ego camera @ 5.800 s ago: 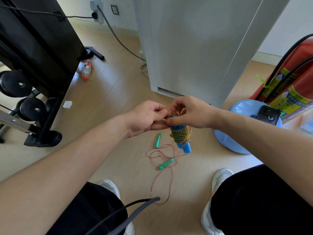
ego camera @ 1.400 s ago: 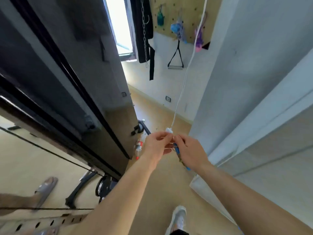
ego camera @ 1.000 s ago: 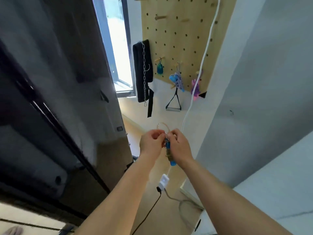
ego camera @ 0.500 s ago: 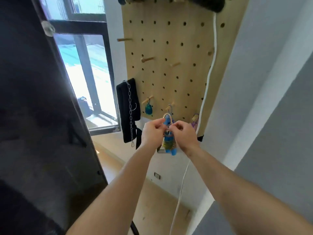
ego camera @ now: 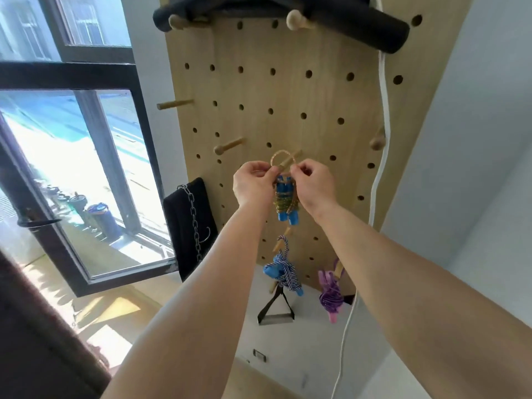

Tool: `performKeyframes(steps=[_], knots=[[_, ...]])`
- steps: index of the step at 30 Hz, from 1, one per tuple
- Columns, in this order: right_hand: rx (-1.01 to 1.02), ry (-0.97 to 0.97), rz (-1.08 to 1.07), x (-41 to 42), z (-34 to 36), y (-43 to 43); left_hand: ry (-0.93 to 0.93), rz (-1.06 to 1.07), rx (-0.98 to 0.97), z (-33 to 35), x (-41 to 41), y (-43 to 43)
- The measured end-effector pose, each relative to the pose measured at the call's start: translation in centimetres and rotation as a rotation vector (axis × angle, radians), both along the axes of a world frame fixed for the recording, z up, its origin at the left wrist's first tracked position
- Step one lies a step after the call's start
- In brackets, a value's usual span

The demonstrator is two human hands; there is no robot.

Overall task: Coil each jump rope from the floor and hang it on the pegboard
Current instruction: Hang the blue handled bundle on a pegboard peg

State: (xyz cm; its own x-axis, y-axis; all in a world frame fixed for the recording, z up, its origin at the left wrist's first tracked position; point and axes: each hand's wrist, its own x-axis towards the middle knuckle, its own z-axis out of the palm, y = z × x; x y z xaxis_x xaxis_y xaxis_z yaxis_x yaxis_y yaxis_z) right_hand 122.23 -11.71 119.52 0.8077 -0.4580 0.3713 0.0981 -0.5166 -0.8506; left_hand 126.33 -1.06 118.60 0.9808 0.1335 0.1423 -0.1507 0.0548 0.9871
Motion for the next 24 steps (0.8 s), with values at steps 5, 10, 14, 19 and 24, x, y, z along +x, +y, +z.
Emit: performKeyframes(steps=[5,10,14,19,24], knots=[[0.057,0.056,0.000,2.1,-1.5,-0.8,0.020,-0.103,0.020,-1.2,2.4,-0.3],[0.037,0.067,-0.034,3.3,-2.3,-1.9,0.002,-0.171,0.064,-2.0,4.1,-1.3],[-0.056,0.118,-0.089,3.3,-2.9,-2.2,-0.062,-0.227,0.157,-2.5,5.0,-1.8],[-0.199,0.179,-0.092,2.1,-2.5,-2.6,-0.115,-0.291,0.300,-2.2,4.7,-1.1],[-0.353,0.345,0.007,-1.7,-2.2,-2.5,-0.126,-0.337,0.664,-2.4,0.8,1.7]])
